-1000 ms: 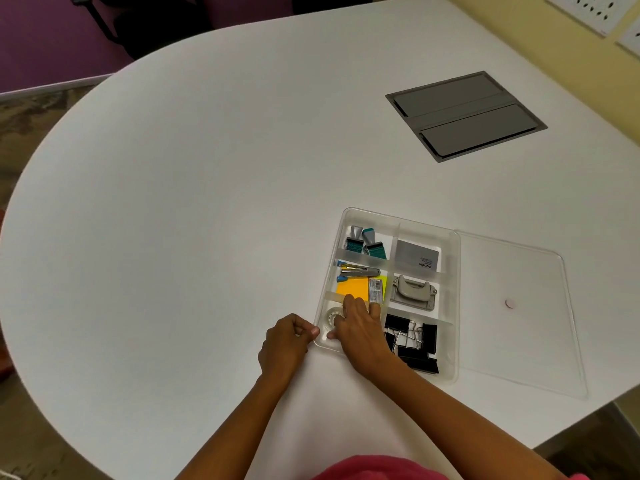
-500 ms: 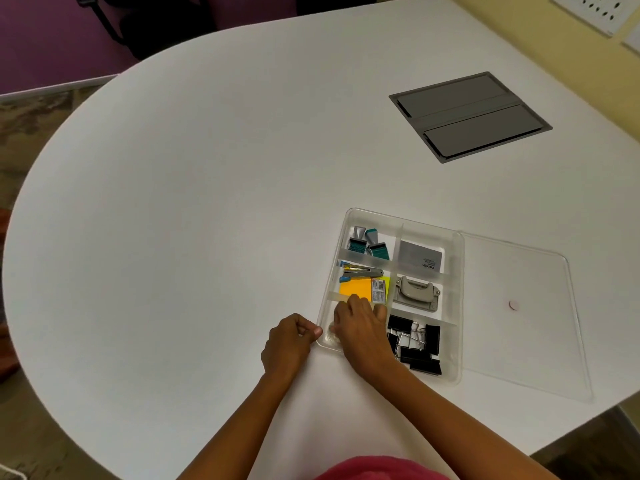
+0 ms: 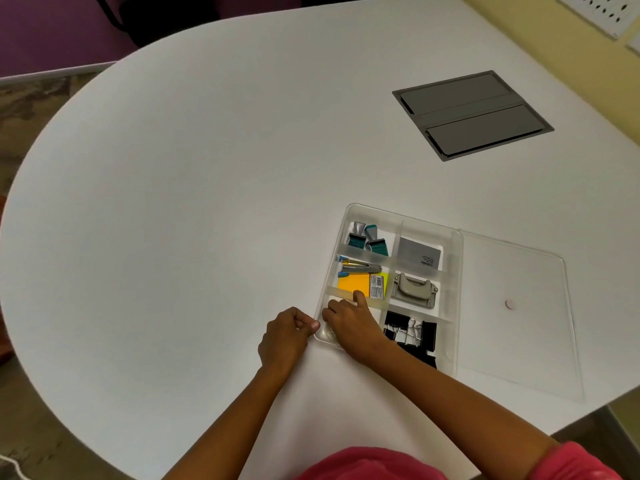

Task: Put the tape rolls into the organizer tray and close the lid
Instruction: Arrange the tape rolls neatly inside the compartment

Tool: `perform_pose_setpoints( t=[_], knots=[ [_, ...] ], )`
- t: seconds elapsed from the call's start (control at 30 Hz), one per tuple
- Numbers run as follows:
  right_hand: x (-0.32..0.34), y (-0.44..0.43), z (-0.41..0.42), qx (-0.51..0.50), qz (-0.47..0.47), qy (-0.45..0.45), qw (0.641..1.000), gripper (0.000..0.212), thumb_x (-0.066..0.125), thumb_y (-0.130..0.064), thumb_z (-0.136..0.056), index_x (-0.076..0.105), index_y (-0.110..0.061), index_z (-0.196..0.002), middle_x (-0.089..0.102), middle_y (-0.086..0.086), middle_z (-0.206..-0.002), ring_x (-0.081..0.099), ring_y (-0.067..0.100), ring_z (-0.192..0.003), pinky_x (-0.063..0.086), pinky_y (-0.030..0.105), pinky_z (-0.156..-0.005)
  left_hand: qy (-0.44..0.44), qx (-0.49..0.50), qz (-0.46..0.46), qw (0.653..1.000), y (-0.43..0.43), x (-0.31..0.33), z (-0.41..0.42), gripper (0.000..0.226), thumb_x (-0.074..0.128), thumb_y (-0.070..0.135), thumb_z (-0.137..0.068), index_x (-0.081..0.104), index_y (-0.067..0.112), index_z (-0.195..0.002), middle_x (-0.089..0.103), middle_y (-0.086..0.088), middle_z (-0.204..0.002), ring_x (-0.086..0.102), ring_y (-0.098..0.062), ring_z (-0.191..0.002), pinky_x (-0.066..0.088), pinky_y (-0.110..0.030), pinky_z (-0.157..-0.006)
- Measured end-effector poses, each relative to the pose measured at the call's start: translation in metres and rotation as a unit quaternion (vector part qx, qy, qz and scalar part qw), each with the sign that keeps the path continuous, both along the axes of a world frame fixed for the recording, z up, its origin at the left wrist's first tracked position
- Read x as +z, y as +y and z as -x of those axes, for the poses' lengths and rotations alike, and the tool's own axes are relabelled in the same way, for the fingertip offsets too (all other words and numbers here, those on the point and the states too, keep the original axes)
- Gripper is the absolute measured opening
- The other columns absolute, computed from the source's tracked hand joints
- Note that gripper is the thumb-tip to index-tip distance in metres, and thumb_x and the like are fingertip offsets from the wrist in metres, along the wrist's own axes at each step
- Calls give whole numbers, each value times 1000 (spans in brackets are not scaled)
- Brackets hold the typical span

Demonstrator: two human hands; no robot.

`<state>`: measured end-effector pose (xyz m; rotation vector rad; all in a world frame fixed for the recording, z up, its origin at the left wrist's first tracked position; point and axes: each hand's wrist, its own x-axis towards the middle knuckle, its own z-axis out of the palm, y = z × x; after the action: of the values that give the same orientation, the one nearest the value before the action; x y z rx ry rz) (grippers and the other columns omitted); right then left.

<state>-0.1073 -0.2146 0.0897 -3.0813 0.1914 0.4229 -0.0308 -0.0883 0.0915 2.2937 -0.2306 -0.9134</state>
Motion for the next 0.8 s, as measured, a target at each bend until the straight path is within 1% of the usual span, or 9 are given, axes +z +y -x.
perform_pose_setpoints(
  t=[0.1,0.17,0.2,0.27,0.33,0.4,0.47,0.57,0.8],
  knots=[
    [-1,-1,-1,-16,-8,-18,1000,15,66,-6,-79,64,-13,-92,67,6,-88,64,25,-84,38,48,-99,1,1,0,1000,0,0,0,22,66,43,-84,54,35,-67,67,9,-85,70,-20,-86,55,-40,-85],
    [-3,-4,2,-31,-39,-19,999,28,57,-1,-82,58,-13,-108,64,7,-104,60,28,-97,27,50,-104,2,1,-1,1000,0,-1,0,21,67,43,-84,55,35,-68,67,10,-84,70,-20,-85,54,-38,-83],
    [-1,-6,5,-42,-53,-28,997,36,57,1,-80,57,-13,-113,63,8,-108,59,28,-101,25,50,-103,1,0,0,1000,0,-1,0,21,67,42,-84,55,35,-68,67,10,-84,70,-19,-84,54,-38,-81],
    [5,-11,10,-64,-68,-68,993,45,65,5,-70,60,-13,-111,67,7,-104,61,28,-98,32,51,-96,-1,2,3,1000,1,-1,0,19,66,42,-84,56,35,-69,67,10,-85,70,-19,-83,53,-37,-79],
    [8,-14,20,-96,-66,-109,987,46,76,5,-60,66,-13,-101,71,7,-95,66,28,-88,41,50,-87,-2,7,8,1000,2,-2,1,18,66,42,-84,57,35,-69,67,11,-85,70,-18,-82,51,-35,-77],
    [7,-18,29,-125,-49,-117,984,46,83,2,-54,69,-13,-95,73,6,-88,68,26,-82,45,48,-81,-2,9,7,1000,2,-2,2,17,66,42,-83,59,34,-70,68,11,-85,70,-18,-81,50,-34,-75],
    [4,-20,35,-138,-42,-96,985,44,75,2,-67,64,-12,-107,71,7,-94,66,28,-89,39,49,-90,-1,9,5,1000,2,-3,1,15,67,41,-83,60,33,-72,68,10,-84,70,-17,-81,49,-34,-74],
    [-3,-18,41,-131,-25,-25,991,49,56,1,-80,45,-13,-126,66,6,-106,60,28,-101,24,47,-102,-2,6,5,1000,2,-2,1,14,67,41,-82,61,32,-73,69,9,-84,70,-18,-80,49,-34,-73],
    [-2,-19,38,-132,-18,14,991,44,57,-3,-84,43,-13,-124,63,5,-113,59,25,-105,19,49,-107,0,11,8,1000,2,-2,2,14,67,42,-82,62,31,-76,69,8,-85,70,-17,-80,51,-36,-77]
  ],
)
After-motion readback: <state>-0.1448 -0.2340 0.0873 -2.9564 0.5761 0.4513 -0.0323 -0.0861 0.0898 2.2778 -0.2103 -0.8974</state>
